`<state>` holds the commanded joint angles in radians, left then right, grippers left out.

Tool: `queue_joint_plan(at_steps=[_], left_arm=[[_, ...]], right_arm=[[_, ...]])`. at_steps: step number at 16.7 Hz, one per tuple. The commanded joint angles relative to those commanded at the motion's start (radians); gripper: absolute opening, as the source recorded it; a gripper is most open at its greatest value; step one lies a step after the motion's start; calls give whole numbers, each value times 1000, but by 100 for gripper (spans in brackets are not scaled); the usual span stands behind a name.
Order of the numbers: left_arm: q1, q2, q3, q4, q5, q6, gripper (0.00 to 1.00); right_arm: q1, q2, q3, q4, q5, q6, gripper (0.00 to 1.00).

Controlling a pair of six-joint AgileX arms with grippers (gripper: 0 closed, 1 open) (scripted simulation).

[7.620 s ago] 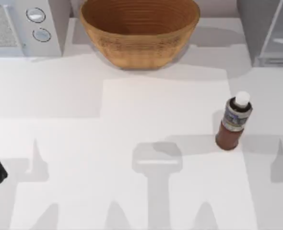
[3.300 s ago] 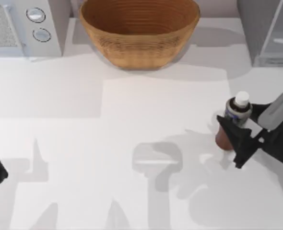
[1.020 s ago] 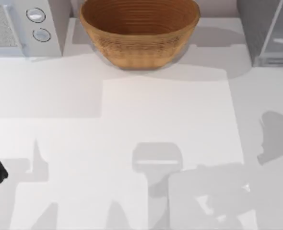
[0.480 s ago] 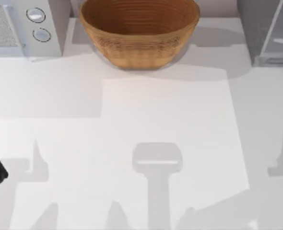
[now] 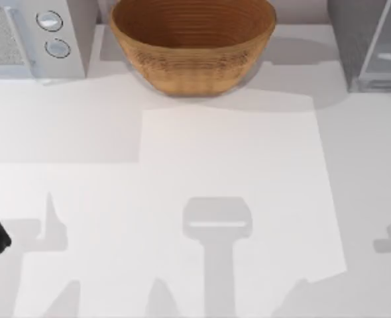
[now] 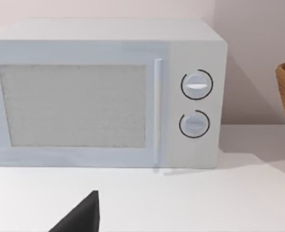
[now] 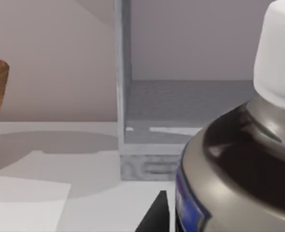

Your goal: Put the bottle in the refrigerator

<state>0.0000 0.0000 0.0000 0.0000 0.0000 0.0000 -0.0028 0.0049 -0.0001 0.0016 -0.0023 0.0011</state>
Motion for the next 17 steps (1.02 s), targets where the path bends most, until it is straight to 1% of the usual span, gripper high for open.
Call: queue_joint_plan(at_steps=[4,7,11,17], left_arm=[[0,0,0,0,0,0,100],[0,0,0,0,0,0,100],[0,0,0,0,0,0,100],[0,0,0,0,0,0,100]], right_arm=[[-8,62,40,45,-12,2,1],[-31,220,128,145,-35,6,1],[-79,560,291,333,-76,10,1],[-166,1206,579,663,-147,12,1]])
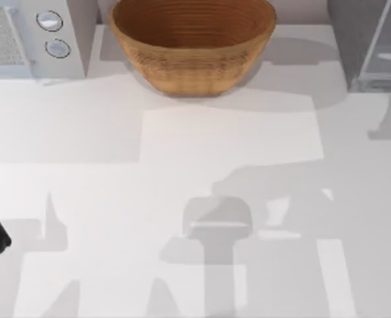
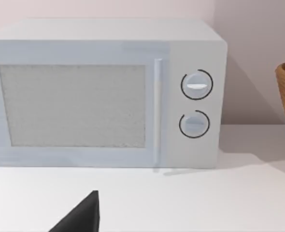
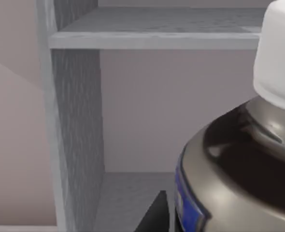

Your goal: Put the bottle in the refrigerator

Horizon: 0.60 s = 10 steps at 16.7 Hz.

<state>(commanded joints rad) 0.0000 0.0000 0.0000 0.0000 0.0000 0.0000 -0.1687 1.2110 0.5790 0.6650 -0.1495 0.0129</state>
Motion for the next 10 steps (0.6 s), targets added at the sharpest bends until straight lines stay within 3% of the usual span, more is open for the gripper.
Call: queue_joint_plan(at_steps=[6,10], left_arm=[[0,0,0,0,0,0,100],[0,0,0,0,0,0,100]], right_arm=[[-74,590,258,296,-66,0,1],[-103,830,370,423,-96,1,1]])
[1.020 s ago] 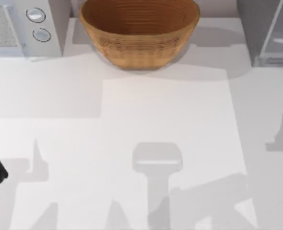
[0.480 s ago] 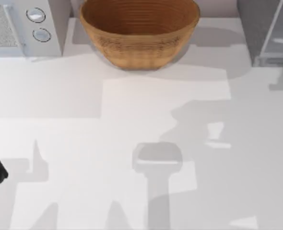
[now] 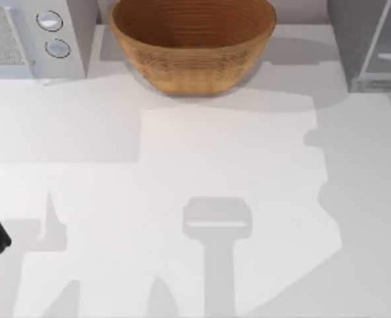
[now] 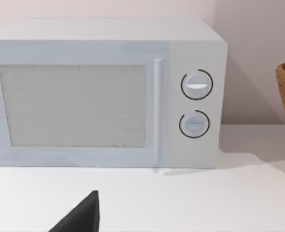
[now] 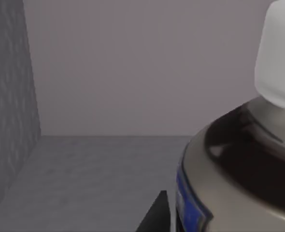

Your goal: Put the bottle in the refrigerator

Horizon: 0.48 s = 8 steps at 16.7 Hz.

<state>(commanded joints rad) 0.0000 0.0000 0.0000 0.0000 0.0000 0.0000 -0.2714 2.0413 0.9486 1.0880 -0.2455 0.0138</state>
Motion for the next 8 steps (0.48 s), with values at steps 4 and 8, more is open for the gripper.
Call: queue_joint_plan(at_steps=[4,8], left_arm=[[0,0,0,0,0,0,100],[0,0,0,0,0,0,100]], right_arm=[[-8,70,35,40,-10,0,1],[-3,70,30,37,-9,2,1]])
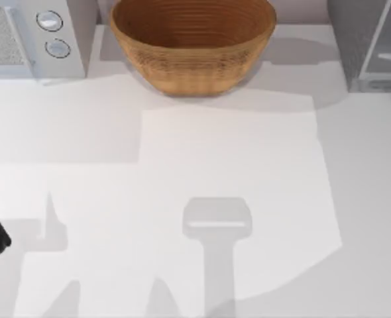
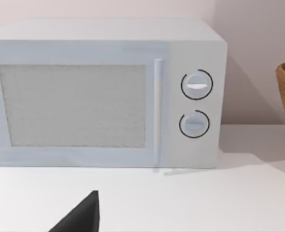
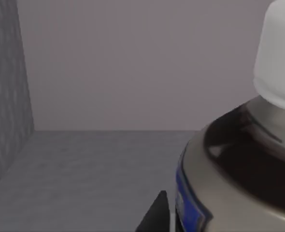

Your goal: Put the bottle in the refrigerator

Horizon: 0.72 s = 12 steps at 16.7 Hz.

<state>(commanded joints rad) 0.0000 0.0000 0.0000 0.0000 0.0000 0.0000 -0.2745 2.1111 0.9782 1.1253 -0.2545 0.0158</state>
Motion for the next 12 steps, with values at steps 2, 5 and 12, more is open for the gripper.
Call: queue_joint_plan(at_steps=[2,5,12], left_arm=[[0,0,0,0,0,0,100],[0,0,0,0,0,0,100],[0,0,0,0,0,0,100]], right_arm=[[1,9,15,-6,2,-1,1],[8,64,112,-49,13,-5,1],[42,239,455,-214,47,-2,1]])
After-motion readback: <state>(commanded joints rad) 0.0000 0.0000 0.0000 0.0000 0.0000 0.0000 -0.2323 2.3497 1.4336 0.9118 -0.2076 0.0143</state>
